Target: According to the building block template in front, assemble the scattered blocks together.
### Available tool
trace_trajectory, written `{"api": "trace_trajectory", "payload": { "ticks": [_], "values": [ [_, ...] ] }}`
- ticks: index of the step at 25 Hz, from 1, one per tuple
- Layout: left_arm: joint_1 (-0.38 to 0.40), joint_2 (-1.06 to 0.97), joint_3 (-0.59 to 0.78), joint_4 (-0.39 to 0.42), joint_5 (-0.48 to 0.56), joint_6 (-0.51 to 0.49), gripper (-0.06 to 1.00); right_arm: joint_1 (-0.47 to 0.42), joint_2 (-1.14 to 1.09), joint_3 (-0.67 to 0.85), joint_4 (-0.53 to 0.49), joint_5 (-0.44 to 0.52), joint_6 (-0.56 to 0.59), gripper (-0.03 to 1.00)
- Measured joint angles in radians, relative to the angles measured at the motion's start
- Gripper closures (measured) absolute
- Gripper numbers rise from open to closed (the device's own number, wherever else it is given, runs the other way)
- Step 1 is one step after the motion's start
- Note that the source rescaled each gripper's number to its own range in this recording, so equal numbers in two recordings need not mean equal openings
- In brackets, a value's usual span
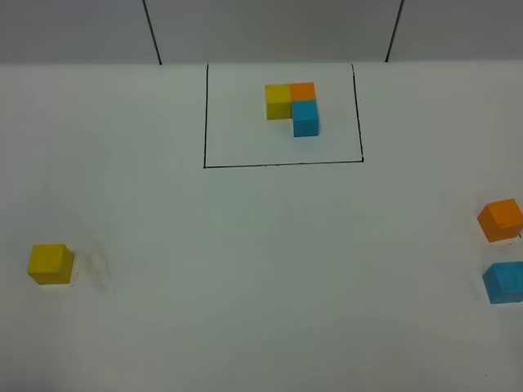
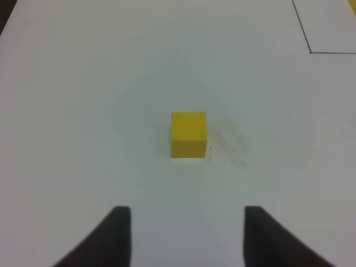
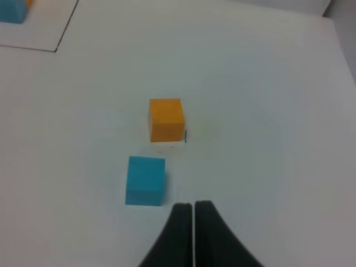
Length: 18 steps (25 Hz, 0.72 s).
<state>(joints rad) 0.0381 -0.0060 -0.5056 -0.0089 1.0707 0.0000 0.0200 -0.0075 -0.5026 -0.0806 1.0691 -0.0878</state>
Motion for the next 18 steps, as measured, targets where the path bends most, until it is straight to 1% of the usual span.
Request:
{"api": "trace_trajectory", "payload": {
  "ticks": [3,5,6,8,10,13,16,18],
  "values": [
    [0.000,0.000,0.000,-0.001,0.000,0.000,0.11,0.000,0.000,0.000,0.000,0.000,0.000,0.96],
    [0.000,0.000,0.000,-0.001,0.000,0.000,0.00,0.000,0.000,0.000,0.000,0.000,0.000,0.96],
    [0.000,0.000,0.000,-0.001,0.000,0.000,-0.04,0.000,0.000,0.000,0.000,0.000,0.000,0.96],
    [0.000,0.000,0.000,-0.004,0.000,0.000,-0.06,0.000,0.000,0.000,0.000,0.000,0.000,0.96],
    [0.000,0.005,0.000,-0.005,-0.001,0.010,-0.05,0.000,0.000,0.000,0.000,0.000,0.000,0.96],
    [0.000,0.045,-0.009,-0.022,0.000,0.028,0.00,0.000,0.000,0.000,0.000,0.000,0.000,0.96],
    [0.000,0.113,-0.050,-0.045,0.000,0.055,0.05,0.000,0.000,0.000,0.000,0.000,0.000,0.96],
    [0.000,0.173,-0.083,-0.064,-0.001,0.079,0.07,0.000,0.000,0.000,0.000,0.000,0.000,0.96]
  ]
}}
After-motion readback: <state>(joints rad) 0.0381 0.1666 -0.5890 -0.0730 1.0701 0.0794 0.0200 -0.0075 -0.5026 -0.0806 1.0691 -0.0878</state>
